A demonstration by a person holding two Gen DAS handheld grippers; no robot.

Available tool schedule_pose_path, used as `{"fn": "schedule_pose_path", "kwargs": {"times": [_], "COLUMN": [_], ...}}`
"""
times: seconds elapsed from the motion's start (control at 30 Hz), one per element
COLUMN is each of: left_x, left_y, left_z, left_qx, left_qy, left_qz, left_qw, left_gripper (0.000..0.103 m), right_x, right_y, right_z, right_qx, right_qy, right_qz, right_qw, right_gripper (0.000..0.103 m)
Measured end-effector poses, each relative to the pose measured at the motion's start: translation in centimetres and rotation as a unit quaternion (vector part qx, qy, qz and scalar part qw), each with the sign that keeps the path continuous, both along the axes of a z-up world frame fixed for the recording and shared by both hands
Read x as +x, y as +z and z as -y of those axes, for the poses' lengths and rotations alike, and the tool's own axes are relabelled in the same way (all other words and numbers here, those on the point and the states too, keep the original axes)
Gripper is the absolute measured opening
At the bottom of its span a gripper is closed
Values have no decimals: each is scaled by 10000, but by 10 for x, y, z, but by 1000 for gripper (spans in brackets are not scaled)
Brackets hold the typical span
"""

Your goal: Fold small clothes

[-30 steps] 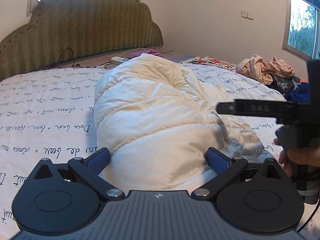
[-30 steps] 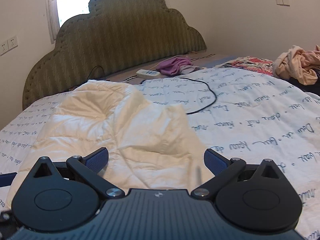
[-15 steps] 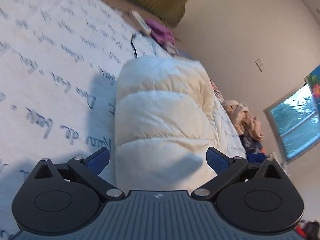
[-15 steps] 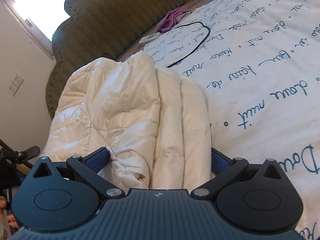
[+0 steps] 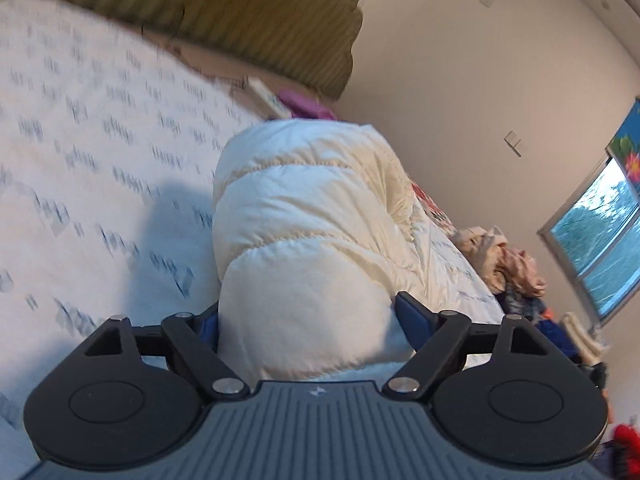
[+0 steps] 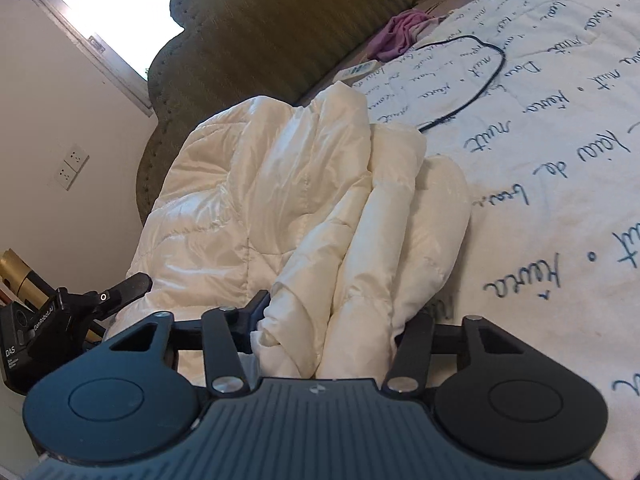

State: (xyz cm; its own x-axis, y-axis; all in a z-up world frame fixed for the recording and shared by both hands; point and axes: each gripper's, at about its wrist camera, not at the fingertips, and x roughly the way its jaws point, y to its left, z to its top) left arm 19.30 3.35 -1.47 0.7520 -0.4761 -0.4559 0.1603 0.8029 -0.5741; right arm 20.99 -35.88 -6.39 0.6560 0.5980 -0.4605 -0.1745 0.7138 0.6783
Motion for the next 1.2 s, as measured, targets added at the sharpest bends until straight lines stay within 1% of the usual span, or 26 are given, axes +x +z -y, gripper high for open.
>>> {"fn": "schedule_pose_path", "kwargs": {"times": [0.07,0.1,0.13,0.17,0.2,0.3,0.37,0.43,0.5,0.57,0.6,0.63,0.67,0.7,0.77,0.83,0.87,0.93,1.0,1.03,1.07,1.1,1.13,1.17,1.2], "left_x": [0,2,4,2,-2,-26,-41,-51,-55,-52,-52,-52,-53,-54,-58,-63,-64,-63,-58,-56,-57,-58,-61,-62,-62], "left_y": [11,13,15,16,18,29,37,42,42,39,36,34,34,34,35,38,39,35,26,19,15,11,8,5,3], "left_z": [-2,0,1,0,-1,-2,4,15,24,32,34,35,36,37,38,41,42,45,52,57,62,66,71,74,77], "left_qx": [549,835,1093,1255,1340,1619,1950,2261,2448,2499,2489,2475,2455,2445,2548,2778,2866,2950,2970,2961,3001,3071,3172,3267,3339], "left_qy": [165,190,203,208,206,256,294,281,190,102,104,122,134,128,140,206,223,175,6,-84,-86,-78,-83,-82,-80], "left_qz": [215,214,148,103,128,355,584,799,830,742,698,655,624,610,663,818,878,888,737,662,688,752,819,848,864], "left_qw": [9981,9961,9937,9918,9907,9858,9786,9704,9658,9654,9660,9666,9673,9677,9646,9569,9537,9512,9520,9528,9514,9487,9448,9413,9386], "left_gripper": [84,84,85,84,84,85,88,88,88,88,88,88,88,88,88,88,88,89,90,90,97,101,102,102,103], "right_x": [4,6,10,10,9,-9,-27,-42,-52,-53,-51,-48,-47,-47,-54,-67,-75,-86,-91,-92,-96,-99,-102,-105,-105], "right_y": [4,5,5,6,8,19,29,37,42,39,35,31,28,25,25,34,38,39,33,32,33,39,48,58,66], "right_z": [-12,-18,-24,-27,-28,-18,-3,11,21,18,13,7,0,-9,-15,-15,-13,-9,-9,-10,-7,-4,-4,-7,-12], "right_qx": [-81,-187,-346,-473,-511,-539,-520,-327,19,216,153,-40,-346,-688,-826,-995,-1110,-1380,-1834,-1985,-1992,-1888,-1833,-1804,-1795], "right_qy": [16,3,-58,-157,-230,-511,-880,-1066,-832,-499,-382,-350,-374,-404,-420,-518,-579,-632,-603,-644,-768,-929,-1055,-1046,-958], "right_qz": [197,262,241,173,137,317,498,622,643,437,265,147,57,-15,47,242,340,375,275,260,308,444,653,908,1143], "right_qw": [9998,9995,9991,9986,9983,9967,9935,9918,9945,9976,9988,9993,9987,9968,9957,9934,9916,9877,9808,9776,9765,9766,9752,9738,9724], "right_gripper": [49,51,62,74,76,77,77,75,74,74,71,60,37,24,14,9,5,0,0,1,14,16,22,29,34]}}
